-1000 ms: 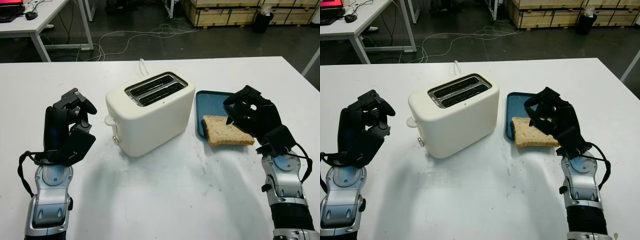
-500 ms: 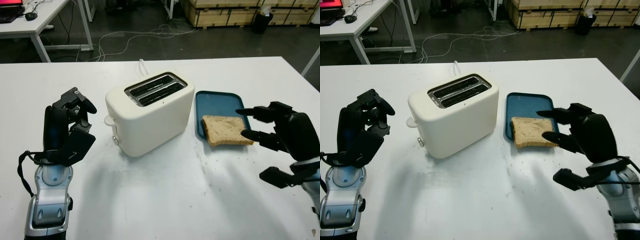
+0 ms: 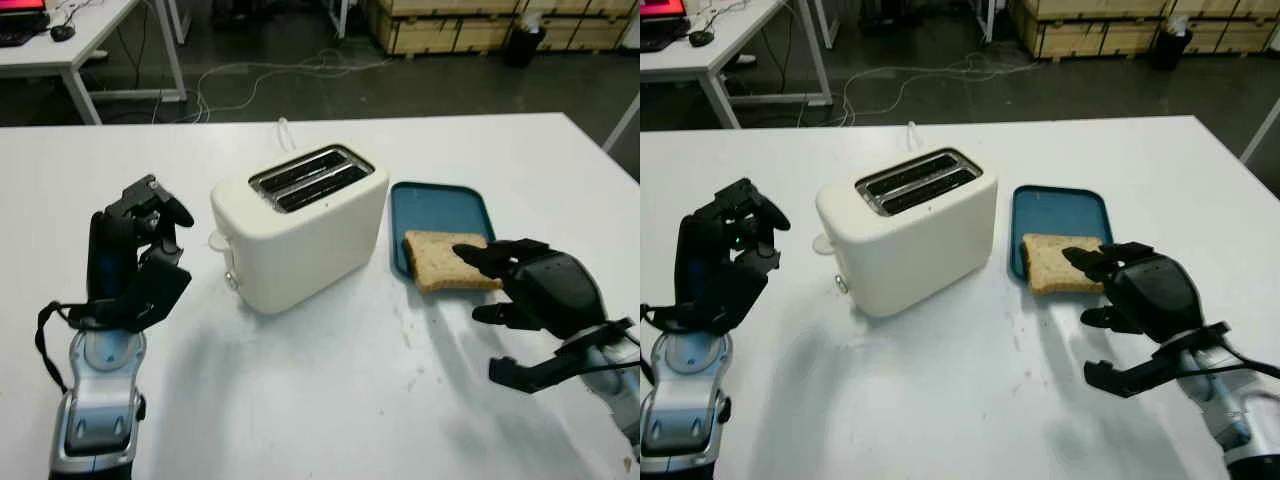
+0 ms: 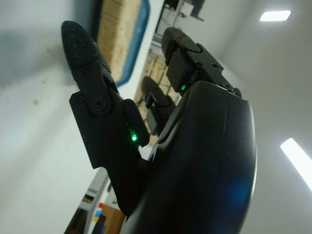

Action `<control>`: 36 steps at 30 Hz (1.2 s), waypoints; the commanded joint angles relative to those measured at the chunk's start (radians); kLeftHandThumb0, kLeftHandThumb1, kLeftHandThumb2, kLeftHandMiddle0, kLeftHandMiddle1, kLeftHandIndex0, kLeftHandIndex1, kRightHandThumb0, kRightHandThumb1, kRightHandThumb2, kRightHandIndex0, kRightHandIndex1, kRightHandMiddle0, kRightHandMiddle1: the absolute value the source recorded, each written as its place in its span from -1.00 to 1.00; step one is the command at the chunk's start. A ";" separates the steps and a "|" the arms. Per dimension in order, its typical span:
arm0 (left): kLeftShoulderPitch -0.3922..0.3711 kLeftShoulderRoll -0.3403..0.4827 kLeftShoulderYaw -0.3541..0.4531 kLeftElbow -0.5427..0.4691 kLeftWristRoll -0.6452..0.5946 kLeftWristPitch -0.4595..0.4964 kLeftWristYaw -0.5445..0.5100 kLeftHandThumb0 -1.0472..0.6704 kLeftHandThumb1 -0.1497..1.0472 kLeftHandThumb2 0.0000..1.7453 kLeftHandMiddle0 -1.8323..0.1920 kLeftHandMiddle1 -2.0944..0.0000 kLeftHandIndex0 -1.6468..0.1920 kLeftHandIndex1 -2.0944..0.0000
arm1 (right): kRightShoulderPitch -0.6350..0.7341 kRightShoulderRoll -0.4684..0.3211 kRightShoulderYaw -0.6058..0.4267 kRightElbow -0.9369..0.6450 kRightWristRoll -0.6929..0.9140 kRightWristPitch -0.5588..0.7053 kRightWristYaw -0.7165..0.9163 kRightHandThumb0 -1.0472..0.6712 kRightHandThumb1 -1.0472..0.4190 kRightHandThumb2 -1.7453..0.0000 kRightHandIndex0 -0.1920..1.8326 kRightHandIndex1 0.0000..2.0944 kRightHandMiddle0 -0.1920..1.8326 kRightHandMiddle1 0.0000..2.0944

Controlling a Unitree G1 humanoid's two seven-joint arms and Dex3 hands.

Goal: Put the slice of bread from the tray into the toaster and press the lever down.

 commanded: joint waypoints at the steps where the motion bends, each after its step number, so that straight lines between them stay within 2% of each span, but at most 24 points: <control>1: -0.011 0.001 0.002 -0.005 0.000 0.003 -0.003 0.21 0.79 -0.04 -0.22 -0.67 0.05 -0.67 | -0.046 -0.008 0.041 0.053 -0.025 0.017 -0.042 -0.65 -0.62 0.99 -0.29 -0.99 -0.41 -1.00; 8: -0.014 -0.001 -0.001 -0.006 0.003 0.006 -0.002 0.22 0.79 -0.04 -0.22 -0.67 0.05 -0.67 | -0.149 -0.007 0.159 0.213 -0.080 0.049 -0.184 -0.64 -0.59 1.00 -0.23 -0.97 -0.36 -0.98; 11: -0.013 0.001 -0.003 -0.007 0.010 0.009 -0.001 0.21 0.79 -0.04 -0.21 -0.67 0.05 -0.67 | -0.182 -0.007 0.200 0.261 -0.092 0.068 -0.240 -0.57 -0.62 0.99 -0.21 -0.96 -0.34 -0.98; 18: -0.016 0.000 -0.006 -0.020 0.015 0.023 -0.004 0.21 0.79 -0.04 -0.22 -0.67 0.04 -0.67 | -0.224 -0.011 0.262 0.288 -0.113 0.135 -0.292 -0.41 -0.65 1.00 -0.09 -0.91 -0.24 -0.95; 21: -0.016 -0.002 -0.006 -0.022 0.008 0.020 -0.003 0.21 0.79 -0.04 -0.22 -0.67 0.04 -0.67 | -0.231 -0.019 0.280 0.276 -0.112 0.154 -0.265 -0.32 -0.71 0.98 0.03 -0.85 -0.10 -0.91; 22: -0.016 0.000 -0.006 -0.019 0.010 0.016 -0.002 0.21 0.79 -0.04 -0.22 -0.67 0.04 -0.67 | -0.229 -0.022 0.282 0.267 -0.106 0.156 -0.259 -0.29 -0.74 0.98 0.09 -0.81 -0.02 -0.89; 25: -0.016 0.006 -0.006 -0.017 0.010 0.009 -0.005 0.21 0.79 -0.03 -0.23 -0.67 0.04 -0.67 | -0.223 -0.033 0.293 0.251 -0.111 0.165 -0.263 -0.26 -0.81 0.97 0.11 -0.50 0.16 -0.92; 26: -0.016 0.005 -0.006 -0.019 0.009 0.010 -0.005 0.21 0.79 -0.03 -0.23 -0.67 0.04 -0.67 | -0.220 -0.035 0.293 0.244 -0.107 0.164 -0.264 -0.26 -0.82 0.91 0.09 -0.31 0.22 -0.94; 27: -0.016 0.002 -0.006 -0.021 0.006 0.011 -0.005 0.22 0.79 -0.03 -0.23 -0.67 0.04 -0.67 | -0.217 -0.036 0.291 0.236 -0.100 0.162 -0.261 -0.26 -0.82 0.87 0.04 0.00 0.29 -0.92; 28: -0.017 0.001 -0.006 -0.022 0.003 0.013 -0.006 0.21 0.79 -0.03 -0.23 -0.67 0.03 -0.67 | -0.213 -0.036 0.288 0.228 -0.090 0.157 -0.257 -0.26 -0.83 0.83 0.00 0.36 0.35 -0.86; 29: -0.017 0.000 -0.006 -0.023 0.004 0.014 -0.006 0.22 0.79 -0.03 -0.23 -0.67 0.03 -0.67 | -0.210 -0.038 0.286 0.224 -0.081 0.149 -0.251 -0.26 -0.83 0.80 0.02 0.51 0.33 -0.71; 30: -0.017 0.001 -0.006 -0.024 0.004 0.015 -0.006 0.22 0.79 -0.03 -0.23 -0.67 0.03 -0.67 | -0.209 -0.040 0.285 0.220 -0.075 0.143 -0.246 -0.26 -0.83 0.78 0.05 0.59 0.25 -0.46; 32: -0.017 0.001 -0.006 -0.021 0.003 0.012 -0.006 0.21 0.79 -0.03 -0.23 -0.67 0.03 -0.67 | -0.211 -0.052 0.293 0.214 -0.085 0.137 -0.239 -0.28 -0.83 0.70 0.11 0.65 0.10 0.01; 34: -0.015 0.000 -0.006 -0.020 0.004 0.010 -0.005 0.21 0.79 -0.03 -0.23 -0.67 0.03 -0.67 | -0.209 -0.068 0.300 0.192 -0.097 0.144 -0.198 -0.30 -0.83 0.57 0.12 0.66 -0.01 0.24; 36: -0.014 0.001 -0.007 -0.021 0.005 0.014 -0.006 0.21 0.79 -0.03 -0.23 -0.67 0.03 -0.67 | -0.208 -0.078 0.303 0.175 -0.098 0.146 -0.171 -0.31 -0.83 0.51 0.12 0.67 -0.05 0.35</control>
